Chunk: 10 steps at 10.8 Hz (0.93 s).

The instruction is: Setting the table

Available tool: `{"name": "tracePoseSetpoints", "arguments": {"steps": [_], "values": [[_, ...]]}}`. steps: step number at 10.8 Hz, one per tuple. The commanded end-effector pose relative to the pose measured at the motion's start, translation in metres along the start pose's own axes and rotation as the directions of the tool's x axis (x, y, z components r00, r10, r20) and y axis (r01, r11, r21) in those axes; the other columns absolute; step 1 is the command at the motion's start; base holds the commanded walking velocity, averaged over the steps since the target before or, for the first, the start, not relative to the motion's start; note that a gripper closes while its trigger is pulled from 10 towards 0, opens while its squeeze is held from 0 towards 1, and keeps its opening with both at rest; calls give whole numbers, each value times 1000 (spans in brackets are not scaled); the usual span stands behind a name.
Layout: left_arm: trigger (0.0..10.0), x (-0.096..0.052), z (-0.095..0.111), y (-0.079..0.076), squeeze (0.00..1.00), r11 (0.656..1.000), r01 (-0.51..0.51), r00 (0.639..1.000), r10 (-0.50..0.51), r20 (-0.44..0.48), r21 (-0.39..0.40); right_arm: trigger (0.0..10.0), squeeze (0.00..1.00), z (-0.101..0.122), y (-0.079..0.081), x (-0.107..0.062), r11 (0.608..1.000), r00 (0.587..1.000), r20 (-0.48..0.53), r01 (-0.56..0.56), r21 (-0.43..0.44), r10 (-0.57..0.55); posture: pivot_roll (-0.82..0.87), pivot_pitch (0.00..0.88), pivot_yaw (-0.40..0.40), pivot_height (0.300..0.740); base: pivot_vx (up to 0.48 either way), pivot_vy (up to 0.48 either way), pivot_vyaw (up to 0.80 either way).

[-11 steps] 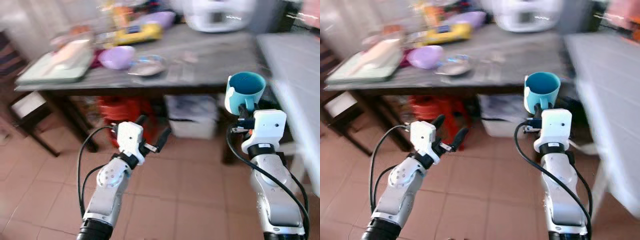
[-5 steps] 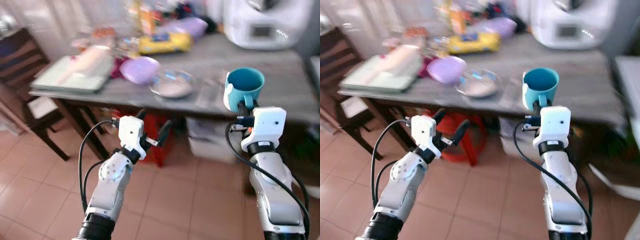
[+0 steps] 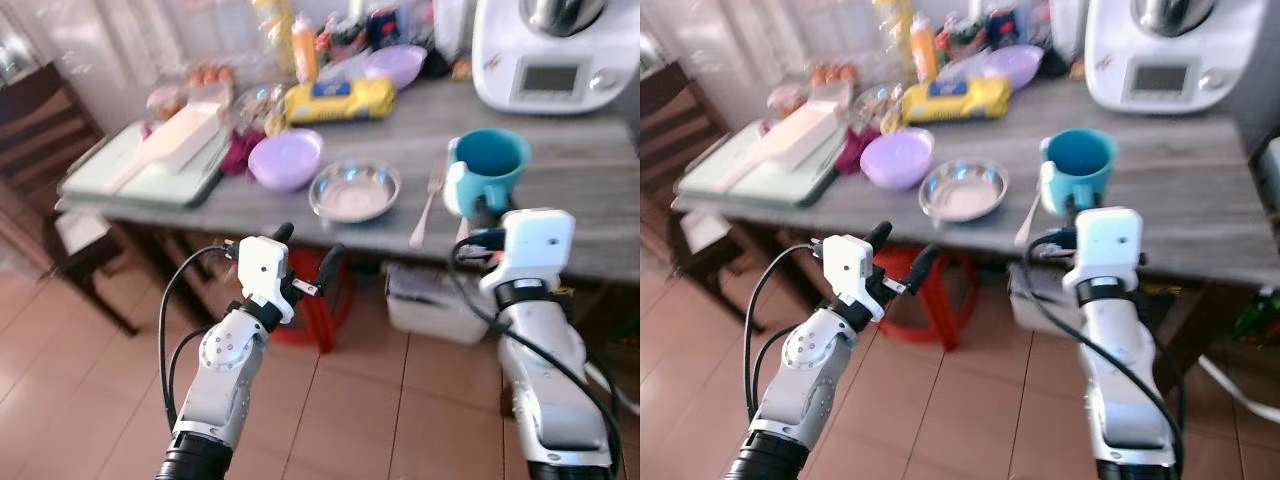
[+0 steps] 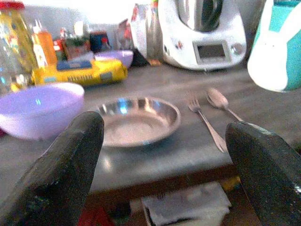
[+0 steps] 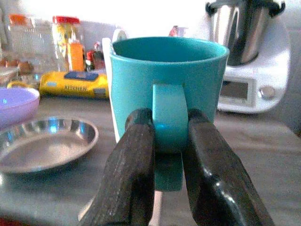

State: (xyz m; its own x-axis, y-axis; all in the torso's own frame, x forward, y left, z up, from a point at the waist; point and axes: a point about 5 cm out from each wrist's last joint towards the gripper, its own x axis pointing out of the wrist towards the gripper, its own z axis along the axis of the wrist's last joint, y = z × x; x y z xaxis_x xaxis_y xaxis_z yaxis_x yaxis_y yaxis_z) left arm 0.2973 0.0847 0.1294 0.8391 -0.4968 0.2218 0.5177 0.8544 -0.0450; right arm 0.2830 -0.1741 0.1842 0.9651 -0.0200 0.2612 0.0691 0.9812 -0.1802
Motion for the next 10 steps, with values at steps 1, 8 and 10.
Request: {"name": "tracePoseSetpoints", "arguments": {"steps": [1,8,10], "values": [[10000,-6,-1,8,0,1000,-21,1000,21,-14,13,10000,0,8,10,2,999,999,31,-27,24,27,-141,90,137,740,334,0,-788],[10000,-12,3,9,0,1000,-21,1000,21,-3,5,10000,0,9,12,4,999,999,36,-34,33,33,-132,97,140,740,288,0,-213],[10000,-25,10,8,0,1000,8,1000,-8,25,12,10000,0,11,11,4,999,998,42,-39,30,38,-129,103,139,740,0,0,0]]}}
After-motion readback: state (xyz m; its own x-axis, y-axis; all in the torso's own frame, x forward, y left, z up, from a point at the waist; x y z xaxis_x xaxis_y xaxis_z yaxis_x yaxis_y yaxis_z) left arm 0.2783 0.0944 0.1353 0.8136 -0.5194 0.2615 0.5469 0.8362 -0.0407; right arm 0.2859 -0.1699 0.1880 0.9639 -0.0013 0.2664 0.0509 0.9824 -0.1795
